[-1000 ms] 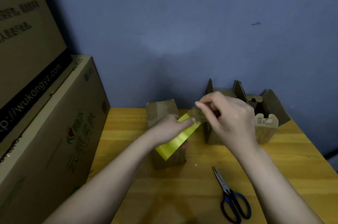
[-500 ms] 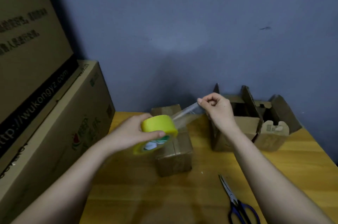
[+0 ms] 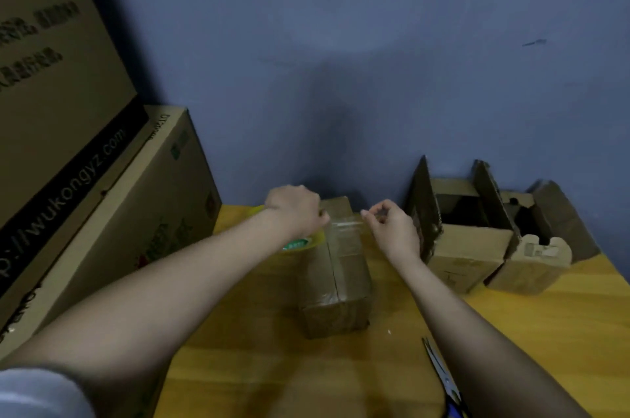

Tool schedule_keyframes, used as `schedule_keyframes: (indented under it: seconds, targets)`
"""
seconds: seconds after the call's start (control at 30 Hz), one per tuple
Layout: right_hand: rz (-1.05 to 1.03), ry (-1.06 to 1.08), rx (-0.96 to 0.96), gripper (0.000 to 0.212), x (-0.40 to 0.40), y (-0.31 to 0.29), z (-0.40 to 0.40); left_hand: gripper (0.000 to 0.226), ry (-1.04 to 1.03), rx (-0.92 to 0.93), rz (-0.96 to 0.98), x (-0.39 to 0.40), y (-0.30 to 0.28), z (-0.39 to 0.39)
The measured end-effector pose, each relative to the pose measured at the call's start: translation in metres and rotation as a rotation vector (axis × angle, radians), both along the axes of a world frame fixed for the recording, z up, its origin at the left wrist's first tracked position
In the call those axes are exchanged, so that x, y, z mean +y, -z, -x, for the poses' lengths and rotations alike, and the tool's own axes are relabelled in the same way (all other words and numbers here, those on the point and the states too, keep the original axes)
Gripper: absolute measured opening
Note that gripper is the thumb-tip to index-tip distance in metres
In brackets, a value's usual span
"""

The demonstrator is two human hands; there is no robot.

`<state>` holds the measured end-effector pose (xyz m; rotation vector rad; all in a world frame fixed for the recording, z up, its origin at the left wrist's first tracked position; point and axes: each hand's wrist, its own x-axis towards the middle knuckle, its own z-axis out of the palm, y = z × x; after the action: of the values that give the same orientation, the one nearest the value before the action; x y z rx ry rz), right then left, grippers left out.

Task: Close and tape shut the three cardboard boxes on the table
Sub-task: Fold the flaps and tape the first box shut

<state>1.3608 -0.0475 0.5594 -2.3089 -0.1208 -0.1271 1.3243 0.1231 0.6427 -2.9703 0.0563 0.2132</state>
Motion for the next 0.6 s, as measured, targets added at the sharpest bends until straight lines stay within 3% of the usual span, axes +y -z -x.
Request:
schedule_keyframes:
  seconds: [0.1, 0.23, 0.37, 0.53, 0.6]
  targets:
    - [0.025, 0.020, -0.020, 0.013, 0.000, 0.004, -0.004, 0.044, -0.002, 0.068, -0.087, -0.014, -0.003, -0.013]
    - [0.063, 0.021, -0.189, 0.016, 0.000, 0.000, -0.004, 0.042, -0.005, 0.132, -0.173, -0.026, -0.007, -0.023]
    - [-0.049, 0.056, -0.119, 0.015, -0.009, 0.003, -0.014, 0.044, 0.111, 0.123, -0.267, -0.031, -0.009, -0.022]
    - [0.017, -0.002, -0.306, 0.015, -0.004, -0.002, -0.005, 0.046, -0.003, 0.197, -0.171, -0.018, -0.009, -0.030]
    - [-0.037, 0.027, -0.250, 0.013, -0.004, 0.003, -0.002, 0.049, -0.052, 0.217, -0.130, -0.011, -0.008, -0.032]
